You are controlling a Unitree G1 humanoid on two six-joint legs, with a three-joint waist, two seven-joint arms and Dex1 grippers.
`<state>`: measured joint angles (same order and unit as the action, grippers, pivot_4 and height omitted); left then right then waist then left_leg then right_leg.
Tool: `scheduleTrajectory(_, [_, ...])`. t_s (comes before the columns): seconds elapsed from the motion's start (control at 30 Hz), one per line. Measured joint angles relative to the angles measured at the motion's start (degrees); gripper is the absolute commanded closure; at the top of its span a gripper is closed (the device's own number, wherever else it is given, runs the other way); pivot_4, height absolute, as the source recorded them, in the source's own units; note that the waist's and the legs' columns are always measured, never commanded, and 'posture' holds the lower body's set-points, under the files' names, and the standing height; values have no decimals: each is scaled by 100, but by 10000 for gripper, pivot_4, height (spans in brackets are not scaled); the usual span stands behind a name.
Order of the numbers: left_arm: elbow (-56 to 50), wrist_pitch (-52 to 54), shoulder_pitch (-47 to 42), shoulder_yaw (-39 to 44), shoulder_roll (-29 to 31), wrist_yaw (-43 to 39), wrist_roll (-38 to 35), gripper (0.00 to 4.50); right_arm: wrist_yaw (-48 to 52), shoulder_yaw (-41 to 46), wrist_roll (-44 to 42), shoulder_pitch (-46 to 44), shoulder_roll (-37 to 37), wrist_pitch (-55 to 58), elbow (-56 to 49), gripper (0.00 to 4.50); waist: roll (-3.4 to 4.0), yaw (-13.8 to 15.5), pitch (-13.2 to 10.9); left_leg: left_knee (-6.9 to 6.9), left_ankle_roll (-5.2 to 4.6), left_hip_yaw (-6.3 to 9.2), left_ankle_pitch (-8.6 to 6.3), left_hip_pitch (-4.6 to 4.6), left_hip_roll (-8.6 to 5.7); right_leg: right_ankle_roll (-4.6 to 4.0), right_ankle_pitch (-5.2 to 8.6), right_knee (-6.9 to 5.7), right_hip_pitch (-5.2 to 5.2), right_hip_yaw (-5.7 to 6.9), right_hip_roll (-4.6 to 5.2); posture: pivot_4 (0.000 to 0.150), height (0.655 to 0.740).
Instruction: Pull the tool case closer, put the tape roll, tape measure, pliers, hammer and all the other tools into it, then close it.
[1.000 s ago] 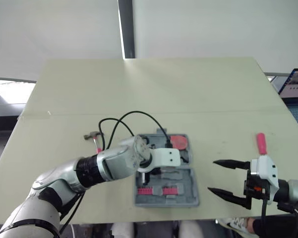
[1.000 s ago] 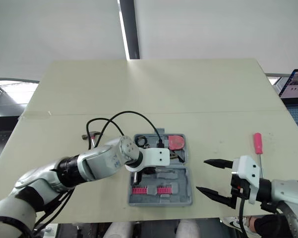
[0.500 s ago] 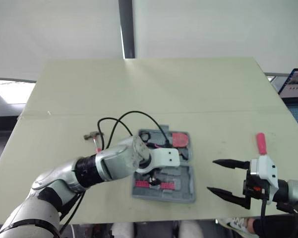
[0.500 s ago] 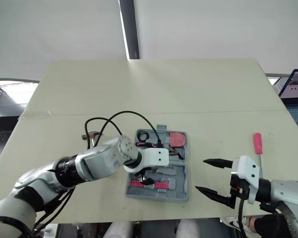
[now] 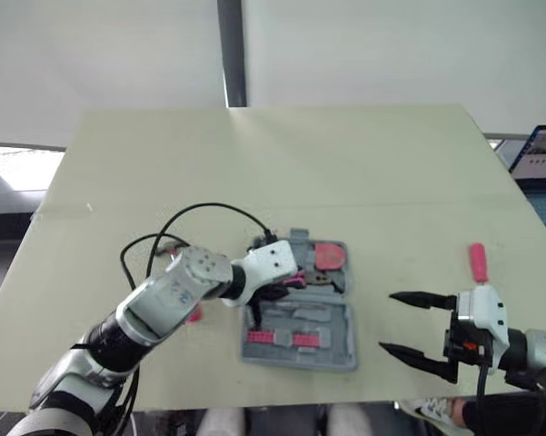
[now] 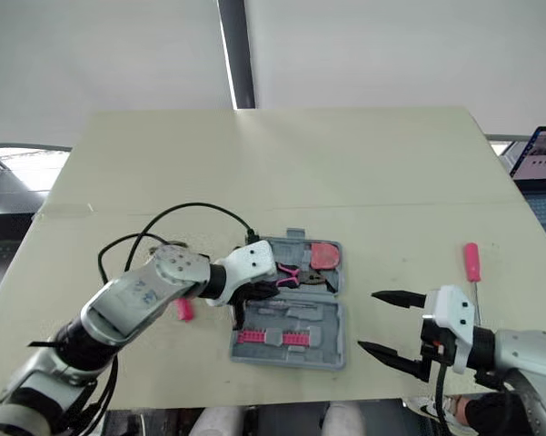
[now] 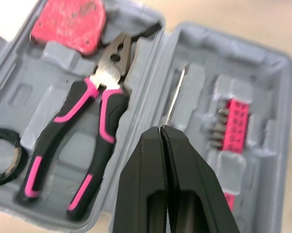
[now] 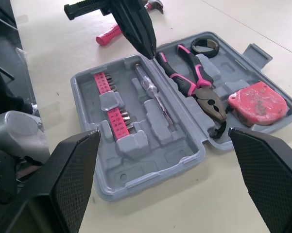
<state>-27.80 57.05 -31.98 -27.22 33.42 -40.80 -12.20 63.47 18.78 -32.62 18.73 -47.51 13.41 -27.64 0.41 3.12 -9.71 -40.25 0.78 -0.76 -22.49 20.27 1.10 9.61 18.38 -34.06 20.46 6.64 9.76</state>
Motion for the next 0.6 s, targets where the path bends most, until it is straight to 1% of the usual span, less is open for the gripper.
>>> scheduleTrajectory(0.13, [248, -1337, 845, 291, 26, -19, 67, 44357, 0, 5, -4, 32, 2, 14, -1, 0, 1, -17, 1, 4, 0, -1, 0, -2, 0, 0, 0, 0, 1, 0, 0, 1500, 7373])
scheduleTrajectory(0.23, [554, -2028, 1097, 274, -48, -27, 245, 44357, 0, 8, -10, 36, 2, 25, -2, 0, 1, 7, 1, 2, 0, -1, 0, -2, -1, 0, 0, 0, -2, 0, 0, 1500, 7373])
scheduleTrajectory(0.4, [1008, -2593, 1032, 97, -296, -6, 629, 44357, -1, 37, -16, 37, 0, 46, -3, 0, 2, -6, 1, 3, 0, -3, 0, -4, -1, 1, 0, -1, -1, 1, 0, 1500, 7373])
scheduleTrajectory(0.6, [1338, -2716, 965, 10, -349, -31, 939, 44357, -10, 181, -19, 79, 0, 72, -20, 0, 2, -19, 1, 4, 0, -4, 0, -4, -1, 1, 0, -1, 0, 1, 0, 1500, 7373])
